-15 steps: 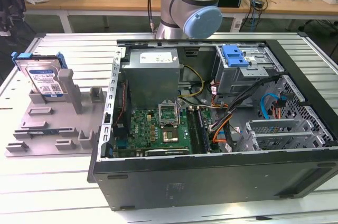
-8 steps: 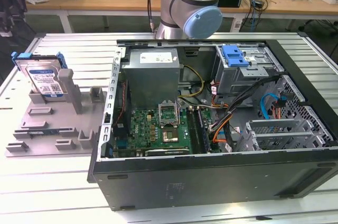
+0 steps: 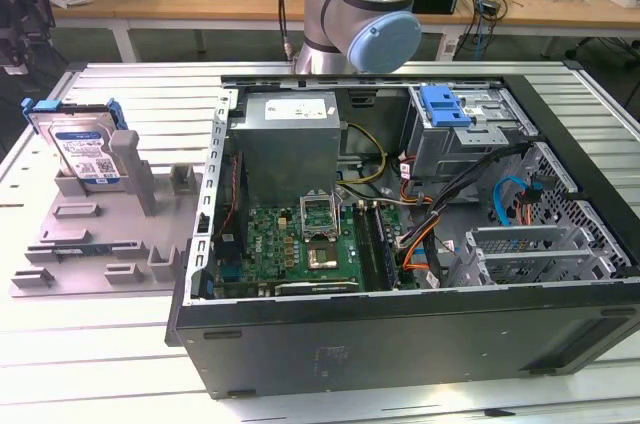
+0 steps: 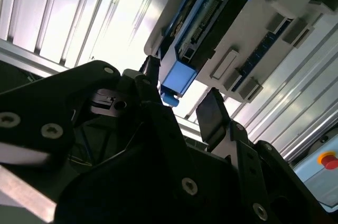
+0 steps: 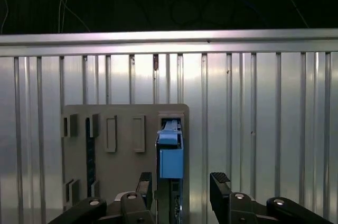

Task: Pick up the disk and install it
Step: 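Pick up the disk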

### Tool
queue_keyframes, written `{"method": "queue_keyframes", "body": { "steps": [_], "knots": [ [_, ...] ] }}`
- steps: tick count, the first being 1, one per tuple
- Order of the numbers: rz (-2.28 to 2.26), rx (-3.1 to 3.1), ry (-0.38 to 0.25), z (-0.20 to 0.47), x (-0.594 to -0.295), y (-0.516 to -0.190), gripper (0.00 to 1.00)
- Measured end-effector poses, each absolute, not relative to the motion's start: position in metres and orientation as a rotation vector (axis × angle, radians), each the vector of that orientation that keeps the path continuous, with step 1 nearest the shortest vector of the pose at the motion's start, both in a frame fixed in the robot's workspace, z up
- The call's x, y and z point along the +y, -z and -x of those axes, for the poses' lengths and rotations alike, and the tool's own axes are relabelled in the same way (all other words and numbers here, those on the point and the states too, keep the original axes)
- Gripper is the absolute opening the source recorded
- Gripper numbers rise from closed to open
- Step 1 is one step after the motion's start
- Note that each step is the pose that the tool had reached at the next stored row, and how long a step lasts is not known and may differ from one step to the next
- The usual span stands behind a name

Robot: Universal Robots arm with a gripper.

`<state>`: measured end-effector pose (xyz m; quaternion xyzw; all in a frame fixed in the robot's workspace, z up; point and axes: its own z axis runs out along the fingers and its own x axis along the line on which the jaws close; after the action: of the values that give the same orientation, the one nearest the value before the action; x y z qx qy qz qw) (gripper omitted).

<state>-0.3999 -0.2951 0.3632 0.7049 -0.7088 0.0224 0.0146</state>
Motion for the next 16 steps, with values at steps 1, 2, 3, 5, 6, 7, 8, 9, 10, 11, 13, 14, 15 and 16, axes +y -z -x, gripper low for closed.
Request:
{"method": "queue_keyframes", "body": {
  "steps": [1, 2, 3, 5, 6, 7, 8, 9, 10, 11, 13, 14, 15, 16],
  "knots": [
    [-2.197, -2.204, -0.07, 0.401, -0.295, -0.363, 0.56],
    [-2.202, -2.199, -0.07, 0.402, -0.295, -0.362, 0.56],
    [-2.208, -2.193, -0.07, 0.402, -0.296, -0.361, 0.56],
    [-2.219, -2.182, -0.07, 0.403, -0.3, -0.359, 0.56],
    [-2.224, -2.177, -0.07, 0.403, -0.301, -0.358, 0.56],
    [-2.228, -2.173, -0.07, 0.403, -0.302, -0.356, 0.56],
    [-2.234, -2.167, -0.071, 0.403, -0.302, -0.354, 0.56],
    [-2.236, -2.164, -0.071, 0.402, -0.302, -0.353, 0.56],
    [-2.239, -2.162, -0.071, 0.402, -0.302, -0.352, 0.56],
    [-2.243, -2.158, -0.071, 0.401, -0.302, -0.351, 0.56],
    [-2.249, -2.152, -0.071, 0.399, -0.302, -0.35, 0.56],
    [-2.25, -2.151, -0.071, 0.399, -0.302, -0.35, 0.56],
    [-2.252, -2.149, -0.071, 0.399, -0.302, -0.35, 0.56],
    [-2.253, -2.148, -0.072, 0.399, -0.302, -0.349, 0.56]
  ]
}}
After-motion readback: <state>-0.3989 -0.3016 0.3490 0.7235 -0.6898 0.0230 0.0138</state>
